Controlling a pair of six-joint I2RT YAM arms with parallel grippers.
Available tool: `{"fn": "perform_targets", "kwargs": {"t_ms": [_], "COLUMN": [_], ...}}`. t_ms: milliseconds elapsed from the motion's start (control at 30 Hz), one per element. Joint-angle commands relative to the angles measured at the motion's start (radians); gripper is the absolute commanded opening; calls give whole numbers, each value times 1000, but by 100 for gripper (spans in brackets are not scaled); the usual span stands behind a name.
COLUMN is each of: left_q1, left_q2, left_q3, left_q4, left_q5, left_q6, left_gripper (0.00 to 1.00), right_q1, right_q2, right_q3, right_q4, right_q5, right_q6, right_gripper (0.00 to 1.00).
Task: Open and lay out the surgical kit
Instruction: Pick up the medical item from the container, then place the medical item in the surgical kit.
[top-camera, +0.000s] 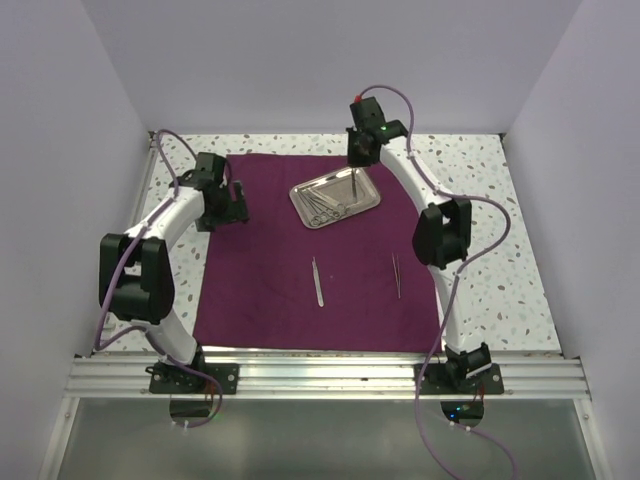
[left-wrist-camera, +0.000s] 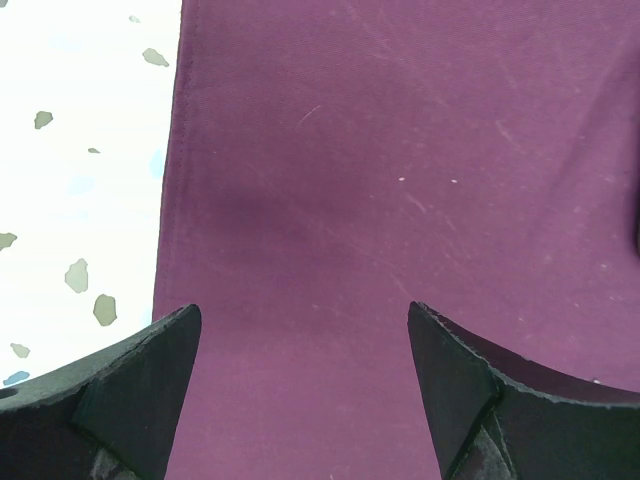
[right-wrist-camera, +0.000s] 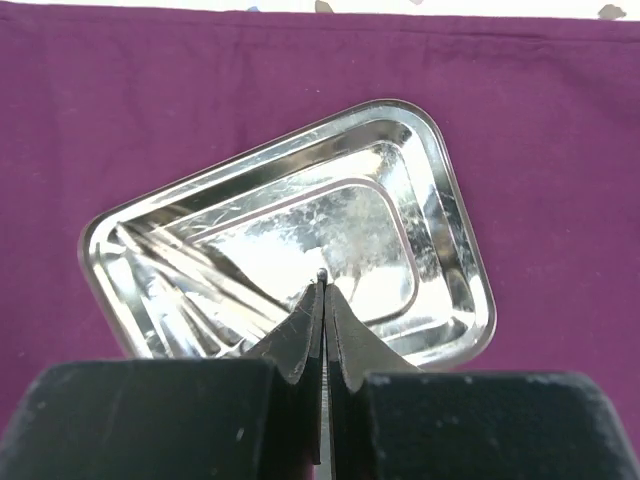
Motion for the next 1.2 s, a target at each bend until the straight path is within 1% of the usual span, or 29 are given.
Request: {"fn": "perform_targets", "kwargs": {"t_ms": [0,100,133,200,233,267,333,367,433,467,500,567,667,767,833,967,1000,1033,1067,1100,1133,1167], "left_q1": [5,5,5,5,5,3,5,3,5,5,3,1,-9,-29,-51,-87,-94,-109,-118,-127,-143,-152], "left_q2": [-72,-92,-93,-97,-97,-97,-92,-87,-74,-67,-54,-35,11,57,100,161,176,184,190,209,219,232], "left_q3": [-10,-17,-18,-24,-26,-26,-21,-20,-7,-3,2,22,77,147,218,328,345,373,384,393,411,419], "left_q4": [41,43,44,50,53,58,69,73,89,95,110,126,138,130,112,90,92,92,92,93,90,89], "left_q5": [19,17,19,23,26,29,35,37,37,37,39,45,57,58,60,55,54,52,46,45,43,43], "left_q6": [10,11,11,7,5,4,-4,-9,-24,-28,-38,-48,-64,-73,-78,-94,-104,-108,-113,-125,-133,-142], "left_gripper": [88,88,88,88,88,88,88,88,88,88,88,88,87,87,87,87,87,87,87,87,87,87], "right_q1": [4,18,22,44,54,65,111,129,177,192,218,243,298,338,354,355,357,355,354,351,347,346], "right_q2": [-114,-165,-205,-257,-316,-357,-448,-472,-522,-570,-593,-636,-665,-658,-621,-555,-550,-559,-570,-582,-602,-642], "right_q3": [-51,-117,-138,-227,-268,-360,-445,-515,-586,-673,-712,-801,-908,-977,-993,-943,-927,-913,-883,-870,-860,-846], "right_q4": [-13,-18,-22,-21,-10,4,42,48,71,97,129,142,189,252,290,272,243,232,217,187,173,157], "right_q5": [-21,-23,-25,-28,-40,-44,-69,-75,-89,-106,-104,-132,-124,-118,-120,-109,-109,-109,-68,-49,-34,-5], "right_q6": [15,18,21,38,61,78,136,156,234,260,283,329,354,373,380,363,354,337,328,319,298,287], "right_gripper": [0,0,0,0,0,0,0,0,0,0,0,0,0,0,0,0,11,46,55,62,68,68]}}
